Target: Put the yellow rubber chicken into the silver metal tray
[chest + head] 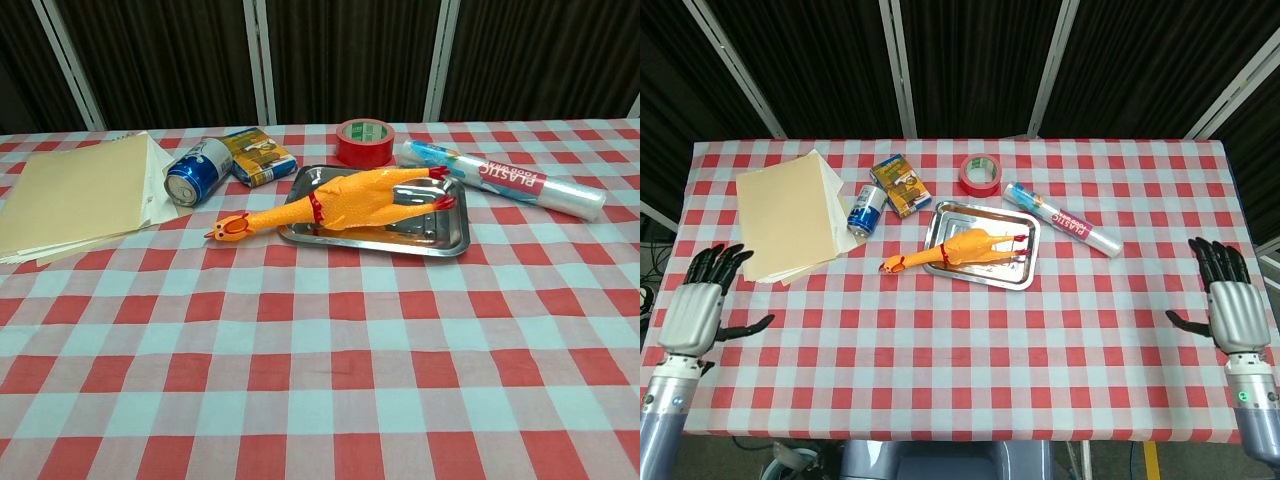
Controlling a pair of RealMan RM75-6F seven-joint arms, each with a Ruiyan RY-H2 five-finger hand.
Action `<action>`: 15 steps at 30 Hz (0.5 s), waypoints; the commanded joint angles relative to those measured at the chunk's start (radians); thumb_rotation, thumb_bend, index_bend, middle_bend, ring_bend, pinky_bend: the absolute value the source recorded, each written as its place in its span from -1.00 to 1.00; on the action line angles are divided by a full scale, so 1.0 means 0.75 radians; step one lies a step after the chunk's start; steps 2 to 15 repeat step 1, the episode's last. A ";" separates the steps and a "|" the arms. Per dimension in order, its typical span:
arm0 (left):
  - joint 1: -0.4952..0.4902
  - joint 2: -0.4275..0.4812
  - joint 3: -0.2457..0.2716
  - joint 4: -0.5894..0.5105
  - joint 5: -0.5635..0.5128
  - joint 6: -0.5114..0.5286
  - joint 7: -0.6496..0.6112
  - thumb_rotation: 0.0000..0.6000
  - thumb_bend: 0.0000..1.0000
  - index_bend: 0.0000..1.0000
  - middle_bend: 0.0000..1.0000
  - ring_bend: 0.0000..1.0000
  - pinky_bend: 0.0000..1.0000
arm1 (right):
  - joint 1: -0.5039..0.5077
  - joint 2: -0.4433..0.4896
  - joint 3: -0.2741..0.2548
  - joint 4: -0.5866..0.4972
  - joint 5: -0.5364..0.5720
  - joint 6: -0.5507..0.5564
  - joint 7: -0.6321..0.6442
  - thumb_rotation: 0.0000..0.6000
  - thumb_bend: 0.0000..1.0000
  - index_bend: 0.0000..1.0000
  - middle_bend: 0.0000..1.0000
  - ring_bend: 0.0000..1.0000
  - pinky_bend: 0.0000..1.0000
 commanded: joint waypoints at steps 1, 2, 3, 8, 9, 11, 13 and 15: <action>0.073 0.028 0.049 0.009 0.055 0.071 -0.034 1.00 -0.77 -0.71 -0.83 -1.00 -0.99 | -0.054 -0.043 -0.036 0.040 -0.037 0.071 -0.065 1.00 -0.70 -1.00 -0.85 -1.00 -0.98; 0.073 0.028 0.049 0.009 0.055 0.071 -0.034 1.00 -0.77 -0.71 -0.83 -1.00 -0.99 | -0.054 -0.043 -0.036 0.040 -0.037 0.071 -0.065 1.00 -0.70 -1.00 -0.85 -1.00 -0.98; 0.073 0.028 0.049 0.009 0.055 0.071 -0.034 1.00 -0.77 -0.71 -0.83 -1.00 -0.99 | -0.054 -0.043 -0.036 0.040 -0.037 0.071 -0.065 1.00 -0.70 -1.00 -0.85 -1.00 -0.98; 0.073 0.028 0.049 0.009 0.055 0.071 -0.034 1.00 -0.77 -0.71 -0.83 -1.00 -0.99 | -0.054 -0.043 -0.036 0.040 -0.037 0.071 -0.065 1.00 -0.70 -1.00 -0.85 -1.00 -0.98; 0.073 0.028 0.049 0.009 0.055 0.071 -0.034 1.00 -0.77 -0.71 -0.83 -1.00 -0.99 | -0.054 -0.043 -0.036 0.040 -0.037 0.071 -0.065 1.00 -0.70 -1.00 -0.85 -1.00 -0.98; 0.073 0.028 0.049 0.009 0.055 0.071 -0.034 1.00 -0.77 -0.71 -0.83 -1.00 -0.99 | -0.054 -0.043 -0.036 0.040 -0.037 0.071 -0.065 1.00 -0.70 -1.00 -0.85 -1.00 -0.98; 0.073 0.028 0.049 0.009 0.055 0.071 -0.034 1.00 -0.77 -0.71 -0.83 -1.00 -0.99 | -0.054 -0.043 -0.036 0.040 -0.037 0.071 -0.065 1.00 -0.70 -1.00 -0.85 -1.00 -0.98; 0.073 0.028 0.049 0.009 0.055 0.071 -0.034 1.00 -0.77 -0.71 -0.83 -1.00 -0.99 | -0.054 -0.043 -0.036 0.040 -0.037 0.071 -0.065 1.00 -0.70 -1.00 -0.85 -1.00 -0.98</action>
